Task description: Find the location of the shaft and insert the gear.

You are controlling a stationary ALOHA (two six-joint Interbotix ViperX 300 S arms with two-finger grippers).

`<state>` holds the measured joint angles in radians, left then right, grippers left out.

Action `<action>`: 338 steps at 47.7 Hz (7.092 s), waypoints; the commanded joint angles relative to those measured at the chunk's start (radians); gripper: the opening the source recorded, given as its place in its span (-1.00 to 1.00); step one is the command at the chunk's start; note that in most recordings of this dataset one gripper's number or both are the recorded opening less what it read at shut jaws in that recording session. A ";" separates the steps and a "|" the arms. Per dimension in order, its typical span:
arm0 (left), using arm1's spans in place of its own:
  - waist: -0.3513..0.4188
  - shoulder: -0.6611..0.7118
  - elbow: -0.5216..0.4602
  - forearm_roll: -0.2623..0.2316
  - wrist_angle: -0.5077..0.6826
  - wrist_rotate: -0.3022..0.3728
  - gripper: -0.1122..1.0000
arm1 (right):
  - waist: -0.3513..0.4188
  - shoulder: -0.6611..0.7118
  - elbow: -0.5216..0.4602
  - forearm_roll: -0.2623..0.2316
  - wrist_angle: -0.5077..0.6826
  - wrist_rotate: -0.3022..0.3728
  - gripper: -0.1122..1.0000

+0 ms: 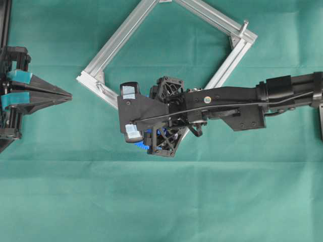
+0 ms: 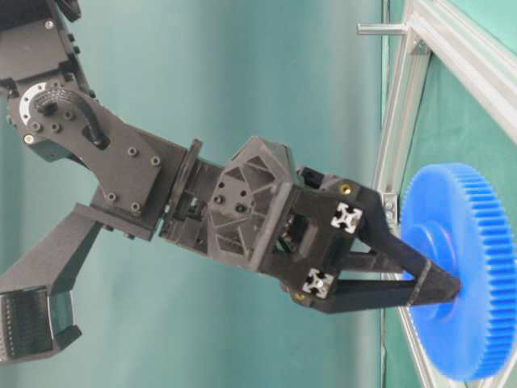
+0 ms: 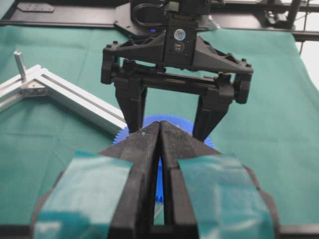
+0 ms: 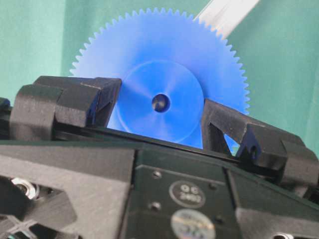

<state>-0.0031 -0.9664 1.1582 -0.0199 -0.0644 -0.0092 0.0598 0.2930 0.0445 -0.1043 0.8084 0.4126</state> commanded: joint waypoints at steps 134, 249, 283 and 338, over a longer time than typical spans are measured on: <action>0.002 0.003 -0.028 -0.002 0.005 -0.008 -0.77 | 0.034 -0.055 0.029 0.003 -0.109 -0.015 0.44; 0.002 0.003 -0.028 -0.002 0.012 -0.008 -0.77 | 0.035 -0.049 0.055 0.006 -0.091 -0.012 0.45; 0.002 0.003 -0.028 -0.002 0.012 -0.008 -0.77 | 0.041 -0.049 0.058 0.006 -0.091 -0.015 0.45; 0.002 0.002 -0.029 -0.002 0.014 -0.008 -0.77 | 0.046 -0.046 0.077 0.006 -0.092 -0.011 0.45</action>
<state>-0.0031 -0.9679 1.1566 -0.0199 -0.0476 -0.0169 0.0752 0.2592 0.1197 -0.1058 0.7179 0.3988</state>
